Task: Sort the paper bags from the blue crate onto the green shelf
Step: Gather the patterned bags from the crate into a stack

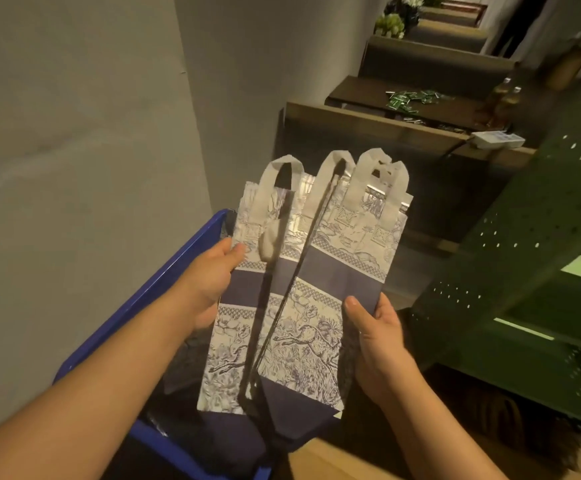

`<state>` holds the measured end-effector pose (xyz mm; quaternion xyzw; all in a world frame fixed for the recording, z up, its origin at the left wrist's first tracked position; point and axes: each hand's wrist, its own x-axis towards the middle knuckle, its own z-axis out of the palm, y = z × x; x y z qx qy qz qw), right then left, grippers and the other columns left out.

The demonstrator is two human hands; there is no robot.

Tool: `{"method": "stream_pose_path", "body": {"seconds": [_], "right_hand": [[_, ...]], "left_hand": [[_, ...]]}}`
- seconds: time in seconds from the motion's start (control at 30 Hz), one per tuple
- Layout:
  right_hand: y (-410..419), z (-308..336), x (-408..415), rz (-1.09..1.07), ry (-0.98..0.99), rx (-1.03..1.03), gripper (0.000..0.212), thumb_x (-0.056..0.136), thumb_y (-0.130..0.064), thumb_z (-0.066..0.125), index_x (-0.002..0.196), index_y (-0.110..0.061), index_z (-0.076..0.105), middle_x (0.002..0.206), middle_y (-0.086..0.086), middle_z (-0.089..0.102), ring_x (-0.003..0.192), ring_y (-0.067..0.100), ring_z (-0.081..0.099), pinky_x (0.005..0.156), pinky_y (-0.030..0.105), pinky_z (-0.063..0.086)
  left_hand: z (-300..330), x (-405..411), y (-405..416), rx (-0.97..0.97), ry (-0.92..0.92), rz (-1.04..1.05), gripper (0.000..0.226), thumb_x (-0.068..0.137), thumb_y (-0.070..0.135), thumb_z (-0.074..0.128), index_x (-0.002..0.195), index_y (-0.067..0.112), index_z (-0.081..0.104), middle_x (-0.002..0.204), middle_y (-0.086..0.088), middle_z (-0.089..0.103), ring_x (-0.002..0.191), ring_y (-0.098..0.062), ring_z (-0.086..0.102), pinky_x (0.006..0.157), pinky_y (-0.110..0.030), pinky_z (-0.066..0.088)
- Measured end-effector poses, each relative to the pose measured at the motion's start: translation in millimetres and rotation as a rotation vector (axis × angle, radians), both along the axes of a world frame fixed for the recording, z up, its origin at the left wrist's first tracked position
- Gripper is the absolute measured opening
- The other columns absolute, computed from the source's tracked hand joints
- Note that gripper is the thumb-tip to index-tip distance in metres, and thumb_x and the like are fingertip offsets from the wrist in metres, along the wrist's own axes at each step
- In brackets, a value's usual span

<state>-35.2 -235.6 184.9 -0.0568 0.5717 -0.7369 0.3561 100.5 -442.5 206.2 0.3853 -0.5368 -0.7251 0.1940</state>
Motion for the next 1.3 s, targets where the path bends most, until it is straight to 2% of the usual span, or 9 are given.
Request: {"method": "stream_pose_path", "body": {"seconds": [0.1, 0.17, 0.23, 0.37, 0.47, 0.6, 0.77, 1.13, 1.3], "right_hand": [[2.3, 7.2, 4.9, 0.085, 0.083, 0.011, 0.033, 0.099, -0.004, 0.058, 0.128, -0.018, 0.058, 0.12, 0.007, 0.074, 0.113, 0.029, 0.07, 0.102, 0.049, 0.051], [3.2, 9.1, 8.6, 0.125, 0.157, 0.05, 0.03, 0.1, -0.005, 0.058, 0.125, -0.022, 0.06, 0.117, 0.002, 0.076, 0.107, 0.022, 0.073, 0.093, 0.04, 0.055], [3.6, 8.0, 10.9, 0.141, 0.224, 0.099, 0.028, 0.101, -0.008, 0.059, 0.122, -0.026, 0.061, 0.115, -0.003, 0.076, 0.101, 0.014, 0.074, 0.086, 0.032, 0.057], [3.6, 3.6, 13.5, 0.178, 0.294, 0.168, 0.031, 0.1, -0.012, 0.061, 0.124, -0.032, 0.059, 0.114, -0.008, 0.075, 0.099, 0.008, 0.074, 0.086, 0.029, 0.059], [1.3, 2.3, 16.2, 0.205, 0.336, 0.208, 0.034, 0.1, -0.015, 0.062, 0.124, -0.038, 0.058, 0.121, -0.009, 0.07, 0.1, 0.005, 0.072, 0.084, 0.026, 0.059], [-0.5, 1.1, 19.6, 0.274, 0.28, 0.185, 0.04, 0.1, -0.013, 0.061, 0.132, -0.038, 0.056, 0.123, -0.01, 0.071, 0.108, 0.009, 0.071, 0.096, 0.036, 0.057], [-1.2, -0.7, 23.5, 0.272, 0.253, 0.141, 0.037, 0.1, -0.016, 0.063, 0.134, -0.028, 0.056, 0.124, -0.005, 0.072, 0.111, 0.018, 0.071, 0.1, 0.05, 0.055], [4.5, -3.1, 18.6, 0.294, 0.084, 0.052, 0.03, 0.101, -0.006, 0.058, 0.128, -0.018, 0.06, 0.118, 0.008, 0.075, 0.107, 0.029, 0.073, 0.089, 0.041, 0.058], [7.0, -9.8, 18.7, 0.258, 0.046, 0.054, 0.031, 0.099, -0.004, 0.059, 0.128, -0.015, 0.06, 0.12, 0.013, 0.074, 0.109, 0.034, 0.072, 0.098, 0.052, 0.055]], "left_hand": [[-29.2, -3.2, -13.7, 0.056, 0.101, 0.01, 0.087, 0.069, 0.072, 0.082, 0.142, 0.032, 0.057, 0.157, 0.005, 0.05, 0.149, -0.025, 0.04, 0.122, -0.059, 0.027], [-37.4, -7.1, -11.4, 0.053, 0.114, -0.019, 0.08, 0.057, 0.083, 0.079, 0.107, 0.021, 0.07, 0.146, -0.003, 0.06, 0.144, -0.026, 0.046, 0.122, -0.06, 0.025], [-21.9, -8.4, 6.2, 0.074, 0.109, -0.037, 0.089, 0.054, 0.091, 0.074, 0.114, 0.026, 0.067, 0.145, -0.001, 0.061, 0.144, -0.025, 0.047, 0.122, -0.059, 0.025], [-5.2, -15.5, 37.7, 0.088, 0.18, -0.056, 0.023, 0.105, 0.034, 0.056, 0.127, 0.029, 0.062, 0.134, 0.007, 0.068, 0.128, -0.011, 0.059, 0.122, -0.043, 0.034], [-14.3, -17.0, 44.6, 0.12, 0.209, -0.035, 0.022, 0.105, 0.039, 0.054, 0.126, 0.035, 0.062, 0.14, 0.008, 0.065, 0.136, -0.017, 0.054, 0.122, -0.047, 0.034], [-25.8, -15.1, 47.3, 0.175, 0.287, -0.055, 0.12, 0.059, 0.085, 0.074, 0.159, 0.031, 0.035, 0.159, 0.01, 0.045, 0.147, -0.017, 0.04, 0.124, -0.052, 0.029], [-32.7, -15.0, 60.9, 0.052, 0.28, -0.051, 0.135, 0.051, 0.088, 0.077, 0.161, 0.027, 0.029, 0.164, 0.007, 0.038, 0.149, -0.014, 0.038, 0.124, -0.048, 0.031], [-38.7, -17.3, 68.7, -0.028, 0.208, -0.005, 0.078, 0.086, 0.053, 0.074, 0.153, 0.03, 0.043, 0.15, 0.012, 0.056, 0.14, -0.014, 0.05, 0.119, -0.048, 0.038], [-41.1, -9.5, 66.8, -0.012, 0.131, -0.048, 0.099, 0.073, 0.071, 0.078, 0.154, 0.026, 0.043, 0.152, 0.011, 0.054, 0.143, -0.011, 0.047, 0.122, -0.045, 0.034]]}}
